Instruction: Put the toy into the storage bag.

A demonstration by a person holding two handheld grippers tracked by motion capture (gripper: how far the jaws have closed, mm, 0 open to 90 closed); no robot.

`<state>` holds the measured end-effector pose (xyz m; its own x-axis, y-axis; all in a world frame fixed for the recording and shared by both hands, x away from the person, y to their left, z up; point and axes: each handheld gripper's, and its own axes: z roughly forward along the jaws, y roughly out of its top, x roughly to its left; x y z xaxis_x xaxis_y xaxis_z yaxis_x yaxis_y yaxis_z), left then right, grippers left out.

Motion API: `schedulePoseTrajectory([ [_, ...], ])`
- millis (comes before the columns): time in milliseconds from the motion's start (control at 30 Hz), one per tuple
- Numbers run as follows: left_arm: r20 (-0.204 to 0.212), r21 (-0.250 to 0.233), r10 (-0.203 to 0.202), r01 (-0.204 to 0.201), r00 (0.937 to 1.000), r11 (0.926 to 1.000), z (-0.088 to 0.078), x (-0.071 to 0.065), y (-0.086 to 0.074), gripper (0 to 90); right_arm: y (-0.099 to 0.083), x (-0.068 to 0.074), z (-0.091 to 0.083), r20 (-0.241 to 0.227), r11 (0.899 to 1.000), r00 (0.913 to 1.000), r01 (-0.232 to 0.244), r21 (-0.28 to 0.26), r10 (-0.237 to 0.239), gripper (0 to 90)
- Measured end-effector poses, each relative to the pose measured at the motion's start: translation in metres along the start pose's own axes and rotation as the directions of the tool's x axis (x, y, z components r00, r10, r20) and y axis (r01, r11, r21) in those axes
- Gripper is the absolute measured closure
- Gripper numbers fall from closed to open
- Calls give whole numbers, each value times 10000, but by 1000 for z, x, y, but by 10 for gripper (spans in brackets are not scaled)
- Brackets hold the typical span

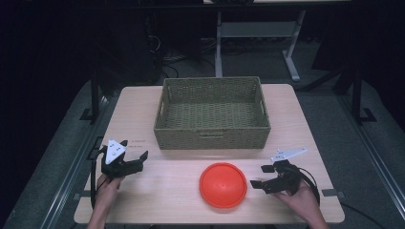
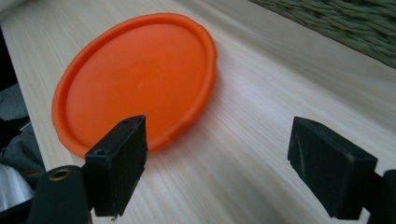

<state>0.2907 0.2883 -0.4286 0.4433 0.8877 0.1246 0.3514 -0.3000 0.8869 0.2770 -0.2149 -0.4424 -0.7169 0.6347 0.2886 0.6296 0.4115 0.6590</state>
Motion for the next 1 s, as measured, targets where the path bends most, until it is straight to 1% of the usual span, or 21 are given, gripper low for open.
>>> schedulePoseTrajectory([
  [33, -13, 44, 82, -82, 10000, 10000, 0, 0, 0, 141, 8, 2, 6, -54, 9996, 10000, 70, 281, -69, 208],
  [100, -56, 11, 104, -104, 9999, 9999, -1, 0, 0, 141, 14, 3, 11, -173, 9987, 9998, 90, 502, -81, 215],
  [167, -180, -133, 150, -153, 9997, 9998, -2, 0, 1, 141, 19, 5, 16, -247, 9977, 9996, 160, 662, -144, 223],
  [233, -208, -242, 76, -81, 9998, 9997, -3, 0, 2, 141, 24, 7, 22, -208, 9956, 9996, 182, 920, -164, 234],
  [333, -189, -178, 134, -138, 9997, 9997, -2, 1, 1, 141, 29, 8, 27, -213, 9936, 9995, 269, 1095, -247, 260],
  [400, -162, -85, 135, -137, 9998, 9999, -1, 0, 1, 141, 31, 8, 31, -369, 9934, 9989, 321, 1105, -282, 280],
  [433, -161, -94, 199, -201, 9997, 9998, -1, 0, 1, 141, 32, 7, 33, -353, 9922, 9988, 393, 1182, -353, 299],
  [467, -161, -94, 199, -201, 9997, 9998, -1, 0, 1, 141, 32, 7, 33, -353, 9922, 9988, 393, 1182, -353, 299],
  [533, -199, -108, 273, -275, 9994, 9996, 0, -1, 2, 141, 32, 5, 38, -446, 9908, 9986, 332, 1311, -276, 342],
  [567, -202, -108, 252, -254, 9995, 9996, 0, -1, 2, 141, 32, 4, 41, -533, 9898, 9983, 315, 1388, -243, 388],
  [600, -198, -121, 248, -250, 9995, 9996, 1, -1, 2, 141, 32, 4, 41, -533, 9898, 9983, 315, 1388, -243, 388],
  [633, -210, -77, 302, -304, 9993, 9995, 1, -2, 2, 141, 33, 3, 43, -590, 9892, 9981, 264, 1442, -180, 415],
  [700, -213, -69, 303, -305, 9993, 9995, 1, -2, 2, 141, 34, 3, 44, -601, 9892, 9980, 265, 1444, -180, 428],
  [800, -172, -59, 314, -315, 9994, 9995, 1, -3, 2, 141, 34, 4, 47, -609, 9871, 9979, 319, 1567, -226, 494],
  [833, -168, -8, 279, -279, 9995, 9996, 2, -3, 2, 141, 34, 5, 50, -570, 9843, 9983, 254, 1744, -157, 531],
  [867, -132, 42, 290, -289, 9995, 9996, 2, -3, 2, 141, 34, 5, 51, -598, 9838, 9979, 348, 1757, -246, 545],
  [1000, -83, 74, 340, -340, 9994, 9994, 3, -3, 2, 141, 35, 5, 54, -539, 9828, 9983, 295, 1821, -200, 572],
])
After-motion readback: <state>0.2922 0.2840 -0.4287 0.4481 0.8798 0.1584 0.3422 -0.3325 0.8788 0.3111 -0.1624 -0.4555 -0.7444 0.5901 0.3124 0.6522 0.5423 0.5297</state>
